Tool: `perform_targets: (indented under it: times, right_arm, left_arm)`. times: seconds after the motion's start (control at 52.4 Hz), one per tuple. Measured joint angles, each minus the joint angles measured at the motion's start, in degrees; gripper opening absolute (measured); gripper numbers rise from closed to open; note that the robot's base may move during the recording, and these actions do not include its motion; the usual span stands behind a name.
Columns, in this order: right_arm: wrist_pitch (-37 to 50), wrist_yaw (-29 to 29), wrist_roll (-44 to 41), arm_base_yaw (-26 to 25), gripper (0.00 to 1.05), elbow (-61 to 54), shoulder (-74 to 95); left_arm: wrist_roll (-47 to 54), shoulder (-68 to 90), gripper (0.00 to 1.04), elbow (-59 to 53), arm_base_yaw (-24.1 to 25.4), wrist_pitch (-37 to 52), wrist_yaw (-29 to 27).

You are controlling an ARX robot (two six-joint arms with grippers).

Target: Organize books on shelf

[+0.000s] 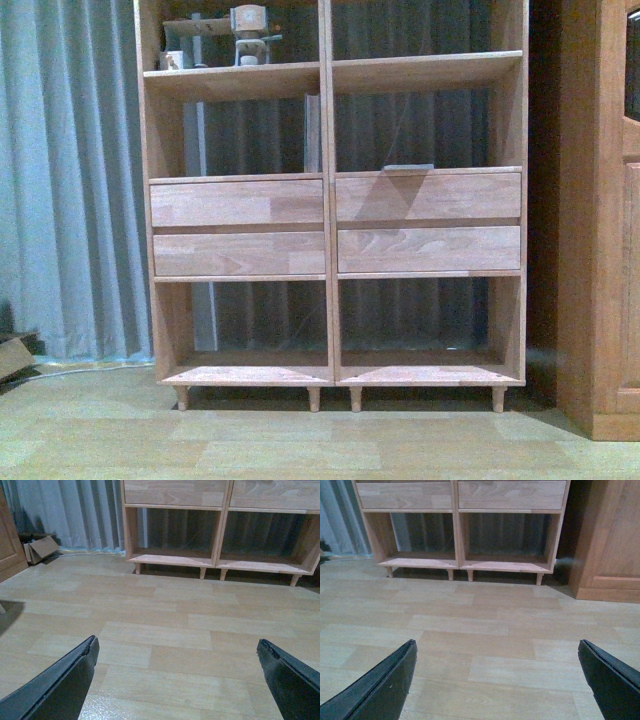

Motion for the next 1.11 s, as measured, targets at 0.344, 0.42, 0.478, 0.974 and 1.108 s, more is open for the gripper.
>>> perform_targets:
  times: [0.344, 0.42, 0.478, 0.974, 1.108]
  right_arm:
    - [0.0, 0.0, 0.0, 0.0, 0.98, 0.0, 0.0]
    - [0.0, 0.0, 0.0, 0.0, 0.98, 0.0, 0.0]
    - [0.0, 0.0, 0.0, 0.0, 0.98, 0.0, 0.0]
    - [0.0, 0.0, 0.0, 0.0, 0.98, 0.0, 0.0]
    - [0.0, 0.0, 0.0, 0.0, 0.98, 0.0, 0.0]
  left_arm:
    - [0.0, 0.0, 0.98, 0.0, 0.0, 0.0, 0.0]
    - [0.0, 0.0, 0.98, 0.0, 0.0, 0.0, 0.0]
    - [0.0, 0.0, 0.98, 0.0, 0.0, 0.0, 0.0]
    - [0.0, 0.0, 0.98, 0.0, 0.0, 0.0, 0.0]
    - [0.0, 0.0, 0.98, 0.0, 0.0, 0.0, 0.0]
